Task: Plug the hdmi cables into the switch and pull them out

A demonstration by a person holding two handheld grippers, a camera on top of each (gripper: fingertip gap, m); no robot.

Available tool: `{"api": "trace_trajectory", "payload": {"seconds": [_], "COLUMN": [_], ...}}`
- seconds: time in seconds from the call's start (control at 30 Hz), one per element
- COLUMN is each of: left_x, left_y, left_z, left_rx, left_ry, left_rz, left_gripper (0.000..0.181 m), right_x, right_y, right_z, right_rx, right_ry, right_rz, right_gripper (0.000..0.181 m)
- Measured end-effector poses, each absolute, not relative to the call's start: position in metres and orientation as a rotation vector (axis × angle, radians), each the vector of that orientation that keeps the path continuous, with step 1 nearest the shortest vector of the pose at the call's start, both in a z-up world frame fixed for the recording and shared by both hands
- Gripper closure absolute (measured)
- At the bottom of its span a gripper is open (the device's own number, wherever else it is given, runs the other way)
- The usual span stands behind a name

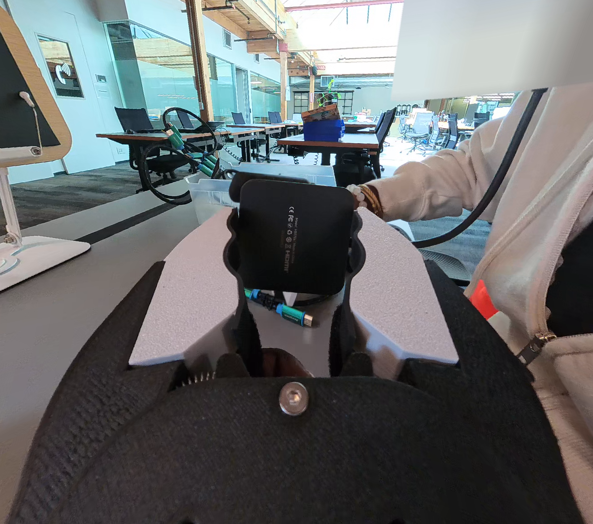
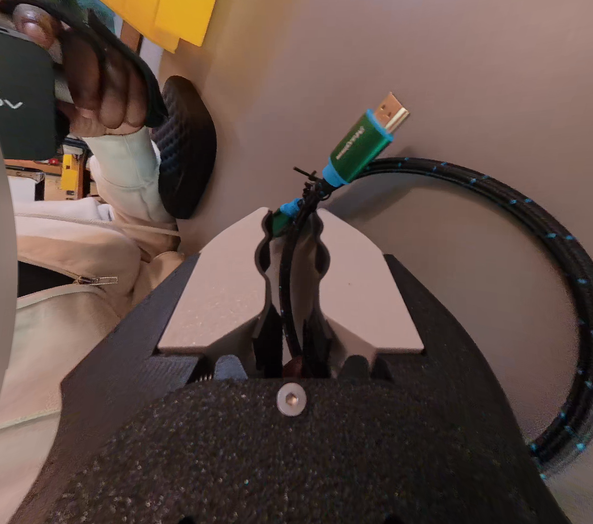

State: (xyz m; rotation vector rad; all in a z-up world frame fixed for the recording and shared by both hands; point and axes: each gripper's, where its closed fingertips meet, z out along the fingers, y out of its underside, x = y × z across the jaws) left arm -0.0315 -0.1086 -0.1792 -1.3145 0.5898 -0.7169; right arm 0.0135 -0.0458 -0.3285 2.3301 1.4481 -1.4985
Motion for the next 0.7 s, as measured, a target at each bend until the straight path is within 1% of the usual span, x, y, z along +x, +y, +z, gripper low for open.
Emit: {"api": "trace_trajectory", "payload": {"seconds": [0.1,0.2,0.37,0.43,0.53,0.7], "left_x": [-0.031,-0.031,-0.034,-0.035,-0.036,-0.033], "left_y": [-0.108,-0.11,-0.111,-0.111,-0.111,-0.102], "left_z": [-0.181,-0.18,-0.176,-0.175,-0.175,-0.186], "left_rx": [-1.324,-1.317,-1.295,-1.283,-1.287,-1.356], "left_ry": [0.597,0.598,0.581,0.574,0.566,0.58], "left_rz": [-0.71,-0.709,-0.72,-0.723,-0.729,-0.674], "left_gripper": [0.115,0.115,0.115,0.115,0.115,0.115], "right_x": [0.005,-0.003,0.005,0.009,0.011,0.009], "right_y": [-0.051,-0.05,-0.059,-0.058,-0.059,-0.047], "right_z": [-0.329,-0.327,-0.312,-0.304,-0.28,-0.211], "right_rx": [2.287,2.301,1.991,1.915,1.819,1.716], "right_ry": [1.43,1.585,2.248,2.393,2.396,2.14], "right_rz": [-1.515,-1.526,-1.511,-1.498,-1.76,-2.575], "right_gripper": [0.161,0.162,0.164,0.164,0.165,0.166]}}
